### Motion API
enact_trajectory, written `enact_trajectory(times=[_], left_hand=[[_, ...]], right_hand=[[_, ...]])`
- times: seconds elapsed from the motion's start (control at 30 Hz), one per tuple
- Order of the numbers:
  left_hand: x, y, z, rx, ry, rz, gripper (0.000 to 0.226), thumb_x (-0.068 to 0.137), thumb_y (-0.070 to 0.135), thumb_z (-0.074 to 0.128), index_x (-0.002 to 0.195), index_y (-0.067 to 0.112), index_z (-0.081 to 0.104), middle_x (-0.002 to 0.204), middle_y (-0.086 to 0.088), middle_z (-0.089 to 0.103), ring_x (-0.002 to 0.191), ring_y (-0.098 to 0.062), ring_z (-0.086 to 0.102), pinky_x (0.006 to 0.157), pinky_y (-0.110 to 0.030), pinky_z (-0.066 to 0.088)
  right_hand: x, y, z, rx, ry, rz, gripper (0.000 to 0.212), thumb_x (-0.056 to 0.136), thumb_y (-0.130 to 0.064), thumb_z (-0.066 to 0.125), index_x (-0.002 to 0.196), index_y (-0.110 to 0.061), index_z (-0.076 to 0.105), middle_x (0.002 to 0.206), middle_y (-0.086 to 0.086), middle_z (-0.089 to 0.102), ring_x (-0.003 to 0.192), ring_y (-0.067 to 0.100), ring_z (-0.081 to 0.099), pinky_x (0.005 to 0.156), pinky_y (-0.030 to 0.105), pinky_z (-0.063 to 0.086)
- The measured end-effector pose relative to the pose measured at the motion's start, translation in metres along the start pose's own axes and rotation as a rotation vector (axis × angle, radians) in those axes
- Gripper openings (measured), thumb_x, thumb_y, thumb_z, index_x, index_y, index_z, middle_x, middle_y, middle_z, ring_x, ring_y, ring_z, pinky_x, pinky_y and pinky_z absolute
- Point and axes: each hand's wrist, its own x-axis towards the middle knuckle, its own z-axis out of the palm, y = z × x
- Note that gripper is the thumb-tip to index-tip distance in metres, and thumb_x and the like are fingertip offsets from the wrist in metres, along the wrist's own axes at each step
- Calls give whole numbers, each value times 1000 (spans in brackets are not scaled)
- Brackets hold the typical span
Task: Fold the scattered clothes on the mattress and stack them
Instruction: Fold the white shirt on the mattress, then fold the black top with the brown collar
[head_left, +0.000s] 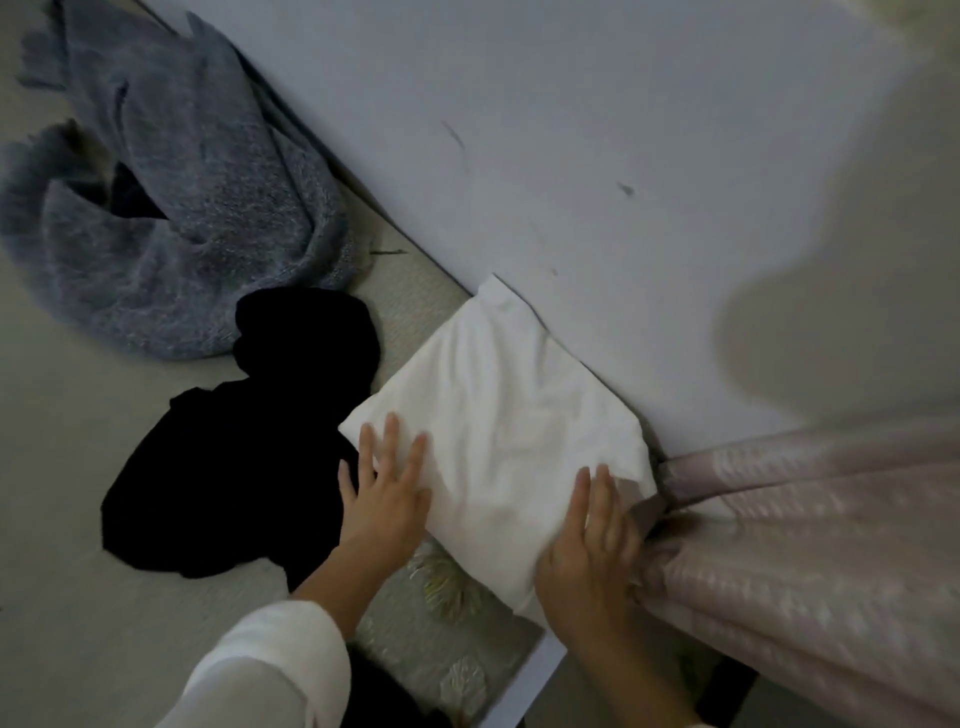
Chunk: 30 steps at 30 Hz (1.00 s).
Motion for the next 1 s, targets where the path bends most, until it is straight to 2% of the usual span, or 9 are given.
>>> enact_trajectory(times=[0.17,0.23,0.3,0.37,0.47,0.6,0.8,0.87,1.0], left_hand=[[5,-11,-2,10,15,26,67,99,47,27,148,34,-17,148,-6,-41,137,-34,-35,115,-53,-7],[7,-14,-3,50,4,26,67,99,48,26,148,33,-18,147,-8,-43,137,-36,-35,115,-52,-5],[7,-17,-6,77,-23,39,68,99,48,25,148,32,-19,142,-7,-47,136,-36,-35,116,-50,-3],[8,-17,-10,66,-65,45,68,99,47,29,149,33,-16,144,-7,-46,137,-35,-34,117,-48,0],[11,-17,-20,2,-122,36,72,97,43,40,151,35,-6,152,-5,-36,139,-33,-31,117,-48,5],[11,-24,-27,12,-131,48,68,96,39,42,151,39,2,155,-2,-30,142,-30,-26,118,-49,6],[11,-29,-18,-38,-63,64,63,97,39,39,150,41,5,155,1,-28,142,-27,-26,119,-44,5],[13,-31,-14,-87,-25,59,61,97,38,40,150,42,10,157,2,-25,143,-26,-25,119,-41,4],[17,-33,-9,-158,10,68,61,95,36,44,149,42,16,158,4,-19,143,-23,-24,119,-39,2]], right_hand=[[16,-2,6,-23,-104,-122,81,70,-12,43,147,0,23,156,22,15,144,33,13,116,43,4],[33,8,5,54,-253,15,80,88,-26,47,152,-7,4,159,16,-6,146,28,-5,119,39,-3],[53,25,2,91,-415,216,88,92,-47,48,152,-12,-6,159,11,-14,147,25,-9,120,43,1],[66,35,-4,3,-511,274,91,91,-56,46,152,-11,-6,160,9,-11,147,25,-4,118,47,10],[71,19,-13,-59,-446,276,92,89,-46,51,151,-6,-4,160,11,-8,147,27,-4,116,48,12],[86,-18,-22,-50,-264,13,80,92,-31,48,152,-13,-2,160,5,-11,147,22,-10,117,44,2],[172,-58,-23,-28,-157,-378,76,95,-40,46,153,-17,2,161,-1,-3,148,16,-4,118,37,3],[201,-63,-14,-47,-212,-440,79,94,-43,46,153,-17,0,161,-3,-3,148,13,-3,117,33,4],[226,-66,10,8,-426,-392,86,92,-49,51,154,-16,1,161,-1,-4,148,13,0,119,34,7]])
